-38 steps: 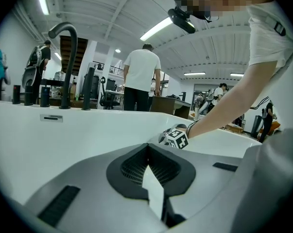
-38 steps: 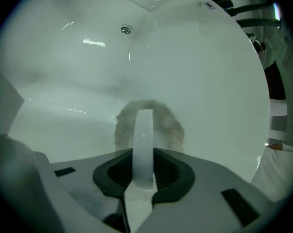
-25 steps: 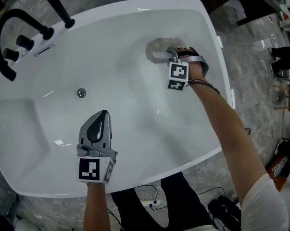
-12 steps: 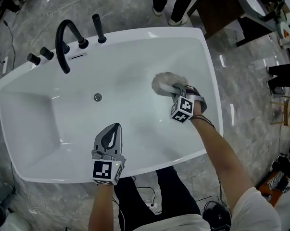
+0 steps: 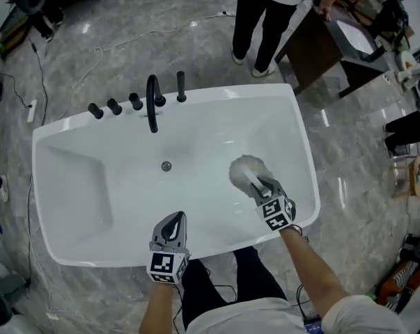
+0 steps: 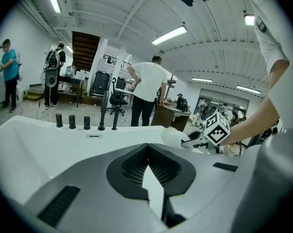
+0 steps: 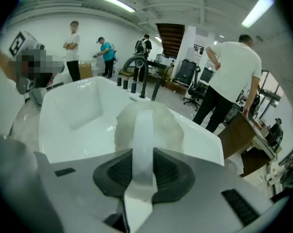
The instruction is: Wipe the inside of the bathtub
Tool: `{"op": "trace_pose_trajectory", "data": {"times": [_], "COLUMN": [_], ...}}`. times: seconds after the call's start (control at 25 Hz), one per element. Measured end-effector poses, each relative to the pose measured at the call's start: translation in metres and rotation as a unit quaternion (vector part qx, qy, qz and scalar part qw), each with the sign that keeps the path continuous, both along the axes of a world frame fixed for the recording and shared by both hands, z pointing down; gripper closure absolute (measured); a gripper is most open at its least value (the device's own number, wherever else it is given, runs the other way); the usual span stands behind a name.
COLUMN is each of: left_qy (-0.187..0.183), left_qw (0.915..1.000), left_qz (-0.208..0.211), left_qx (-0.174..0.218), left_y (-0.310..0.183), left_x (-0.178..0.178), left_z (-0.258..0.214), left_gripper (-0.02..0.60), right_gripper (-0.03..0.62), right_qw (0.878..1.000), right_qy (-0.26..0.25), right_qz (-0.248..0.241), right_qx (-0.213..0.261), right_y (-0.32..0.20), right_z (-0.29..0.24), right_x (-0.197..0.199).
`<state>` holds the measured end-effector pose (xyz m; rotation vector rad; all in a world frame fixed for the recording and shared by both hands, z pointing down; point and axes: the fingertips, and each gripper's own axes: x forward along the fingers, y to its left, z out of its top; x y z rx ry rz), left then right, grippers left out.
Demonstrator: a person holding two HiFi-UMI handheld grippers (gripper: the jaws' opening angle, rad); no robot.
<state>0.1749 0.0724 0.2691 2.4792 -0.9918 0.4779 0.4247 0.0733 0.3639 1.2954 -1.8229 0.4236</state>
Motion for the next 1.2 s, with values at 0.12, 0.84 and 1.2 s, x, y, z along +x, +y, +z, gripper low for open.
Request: {"op": "trace_pose_trajectory", "data": {"times": [0.12,0.84,1.2], "left_qy": [0.004,-0.008,0.008], "left_qw": [1.0,0.9957,0.9959], "left_qz": [0.006,0.054,0.006], "left_qx": [0.002,0.074,0.09], "left_y": [0.008,0.03,0.048], "left_x": [-0.028,-0.147,-0.148], "left_z": [-0.025,-0.138,-0.178], "left_gripper": [0.574,0.574,0.574], "right_gripper": [0.499,0.499,0.499], "right_qw": [0.998,0.962,0.94], "right_qy": [-0.041,-0.191,-0.262], "right_qz": [0.03,0.138,0.116], "right_qx": [0.027,0.14,0.186], "right_y": [0.015,0.115,0.105], "right_z": [-0.05,-0.223,-0.265], "right_x": [-0.034,-0.157,-0.173]}}
